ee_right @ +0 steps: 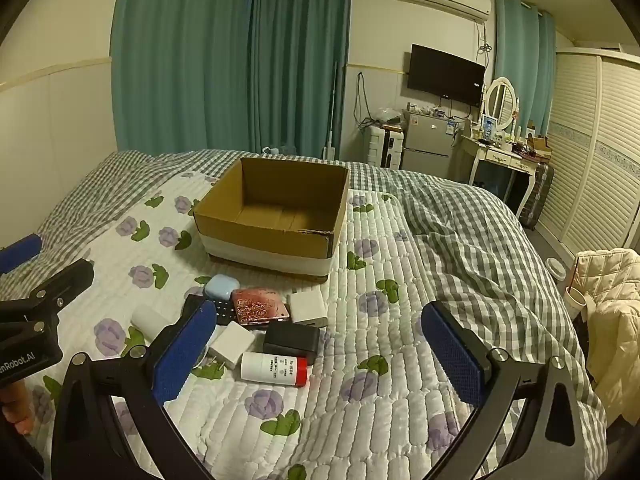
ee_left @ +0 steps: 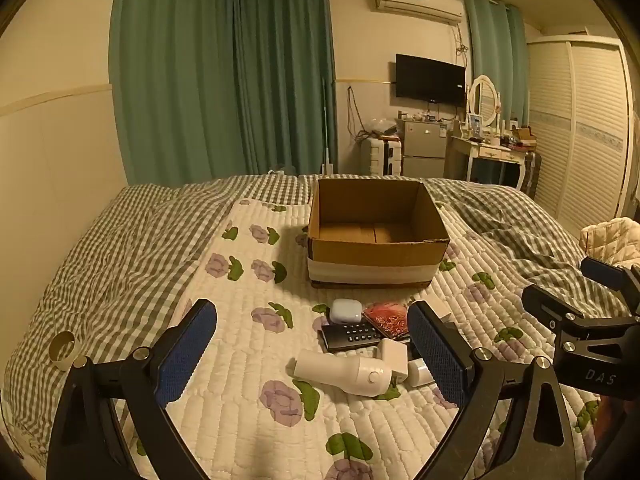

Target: Organize rigid objects

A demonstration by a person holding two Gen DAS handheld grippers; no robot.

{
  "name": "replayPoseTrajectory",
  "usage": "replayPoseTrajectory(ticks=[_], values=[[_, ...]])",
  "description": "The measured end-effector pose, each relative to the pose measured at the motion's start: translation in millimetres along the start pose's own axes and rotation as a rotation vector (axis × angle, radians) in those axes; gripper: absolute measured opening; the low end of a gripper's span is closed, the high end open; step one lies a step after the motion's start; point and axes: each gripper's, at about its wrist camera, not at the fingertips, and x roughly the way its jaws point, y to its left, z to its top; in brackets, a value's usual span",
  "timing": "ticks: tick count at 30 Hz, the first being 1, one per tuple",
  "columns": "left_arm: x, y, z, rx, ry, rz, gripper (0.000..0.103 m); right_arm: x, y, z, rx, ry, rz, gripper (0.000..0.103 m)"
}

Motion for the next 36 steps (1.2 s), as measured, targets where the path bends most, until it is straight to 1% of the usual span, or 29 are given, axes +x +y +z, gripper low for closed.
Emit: replayPoseTrajectory(ticks=[36], values=[[4.7, -3.2, -0.1, 0.023, 0.013, -0.007, 0.098, 1.2, -2.0, -1.7, -0.012, 0.009, -0.002, 0.103]])
